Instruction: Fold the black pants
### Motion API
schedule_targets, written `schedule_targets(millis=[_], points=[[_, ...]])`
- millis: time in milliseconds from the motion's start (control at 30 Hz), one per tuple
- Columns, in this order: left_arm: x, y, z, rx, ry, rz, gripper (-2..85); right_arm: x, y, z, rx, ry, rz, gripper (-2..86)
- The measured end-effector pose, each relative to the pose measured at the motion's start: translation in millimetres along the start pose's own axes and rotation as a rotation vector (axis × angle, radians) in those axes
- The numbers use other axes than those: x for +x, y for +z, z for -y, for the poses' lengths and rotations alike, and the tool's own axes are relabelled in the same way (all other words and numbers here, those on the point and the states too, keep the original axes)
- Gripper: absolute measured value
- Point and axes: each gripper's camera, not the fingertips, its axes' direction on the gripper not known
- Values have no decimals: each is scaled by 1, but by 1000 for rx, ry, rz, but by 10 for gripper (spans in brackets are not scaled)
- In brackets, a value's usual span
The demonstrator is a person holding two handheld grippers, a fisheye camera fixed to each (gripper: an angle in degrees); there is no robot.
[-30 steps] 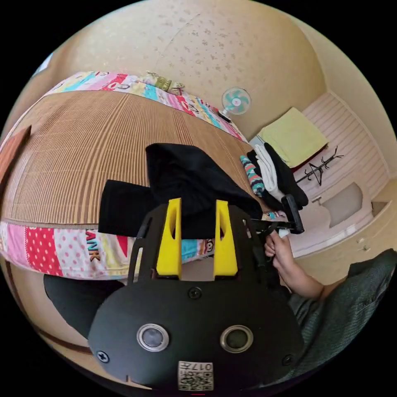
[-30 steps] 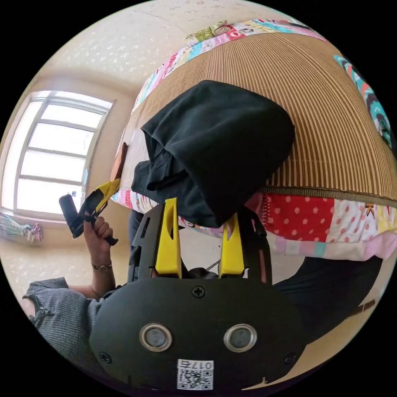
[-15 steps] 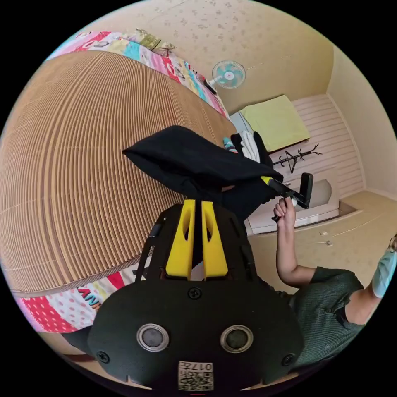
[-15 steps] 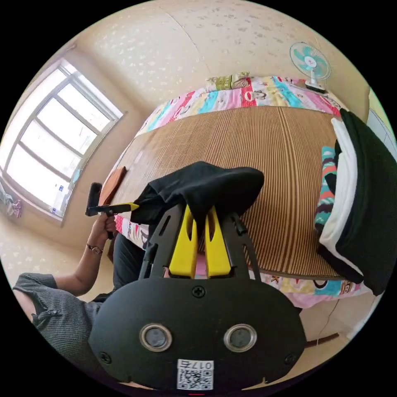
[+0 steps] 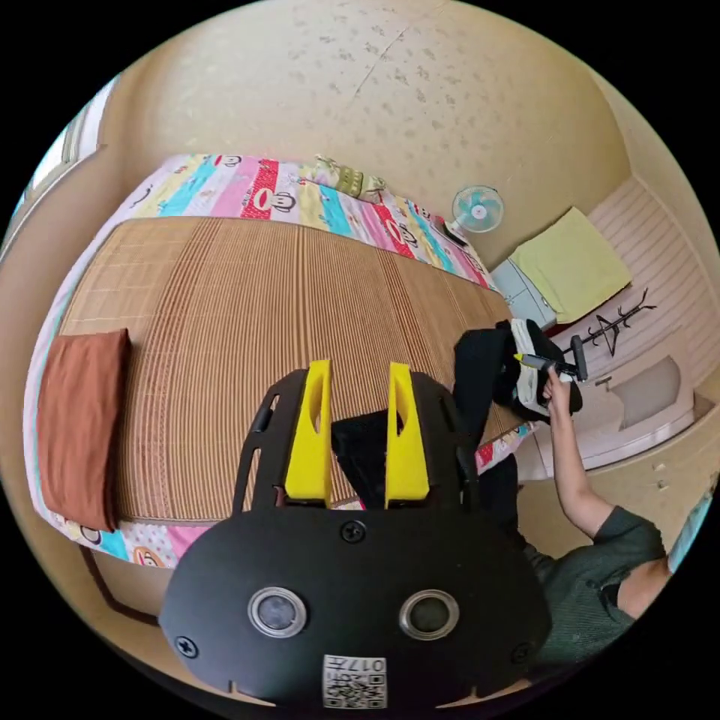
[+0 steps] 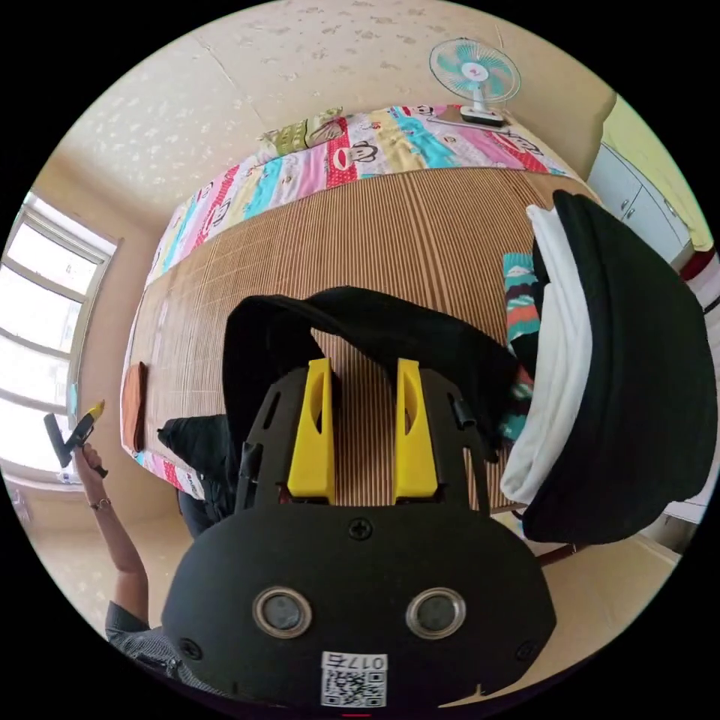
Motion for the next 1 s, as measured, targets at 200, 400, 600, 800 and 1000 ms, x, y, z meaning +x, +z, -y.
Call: schedule_targets(millis=[200, 400, 600, 800, 1000], points=[[6, 138, -96, -158, -11, 130, 195, 24, 44, -89, 52, -82, 268, 120], [-7, 150, -101, -6, -137, 113, 44, 17, 119, -109, -161, -188, 347, 123], [-53, 38, -57, 282, -211, 124, -7, -25, 155, -115, -301, -324, 578, 24], [-106, -106, -48, 626, -295, 205, 15, -111, 170, -158, -566, -575, 860, 52], [-104, 21, -98, 80, -300, 90, 173, -61, 145, -150, -514, -564, 877, 38]])
